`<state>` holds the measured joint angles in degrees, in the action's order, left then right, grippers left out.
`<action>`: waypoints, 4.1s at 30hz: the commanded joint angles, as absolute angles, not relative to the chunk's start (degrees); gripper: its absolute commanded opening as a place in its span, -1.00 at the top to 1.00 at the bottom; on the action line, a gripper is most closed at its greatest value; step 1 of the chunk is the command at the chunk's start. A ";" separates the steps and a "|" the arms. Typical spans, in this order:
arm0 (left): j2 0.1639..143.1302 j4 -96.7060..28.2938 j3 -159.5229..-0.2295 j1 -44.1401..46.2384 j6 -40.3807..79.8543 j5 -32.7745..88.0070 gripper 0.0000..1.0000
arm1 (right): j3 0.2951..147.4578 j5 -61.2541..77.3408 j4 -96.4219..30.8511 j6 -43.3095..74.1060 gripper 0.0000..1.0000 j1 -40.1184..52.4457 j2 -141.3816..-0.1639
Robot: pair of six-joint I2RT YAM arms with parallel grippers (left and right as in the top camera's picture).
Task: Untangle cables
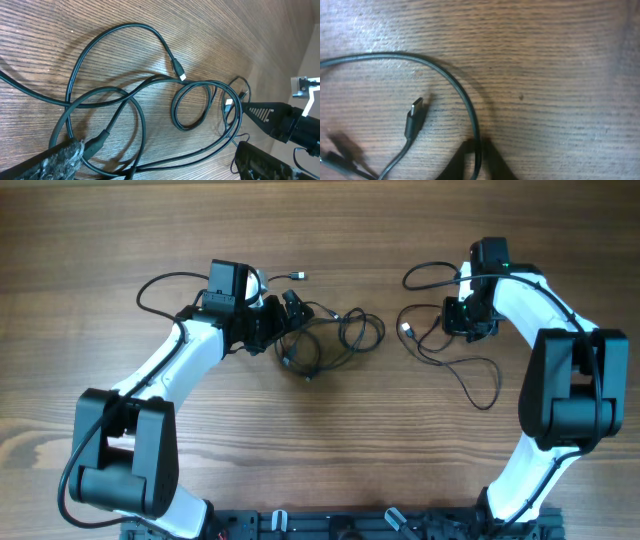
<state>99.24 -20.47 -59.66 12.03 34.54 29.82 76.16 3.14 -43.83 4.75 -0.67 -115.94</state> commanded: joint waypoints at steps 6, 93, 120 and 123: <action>99.68 -20.43 -60.01 12.21 33.41 29.67 -1.00 | 76.40 0.71 -46.41 2.35 -0.99 -0.69 -117.51; 99.68 -20.40 -60.01 12.21 33.41 29.67 -1.00 | 71.50 -1.96 -35.40 -18.02 -0.99 11.73 -114.56; 99.68 -20.43 -60.01 12.21 33.41 29.67 -1.00 | 80.05 -10.81 -45.39 -10.61 0.91 6.15 -97.93; 99.68 -20.43 -60.01 12.21 33.41 29.67 -1.00 | 80.05 -13.41 -44.10 -12.43 0.91 3.88 -93.08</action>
<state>99.24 -20.45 -59.66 12.03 34.54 29.82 78.37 -7.18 -45.15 -10.66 6.22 -100.27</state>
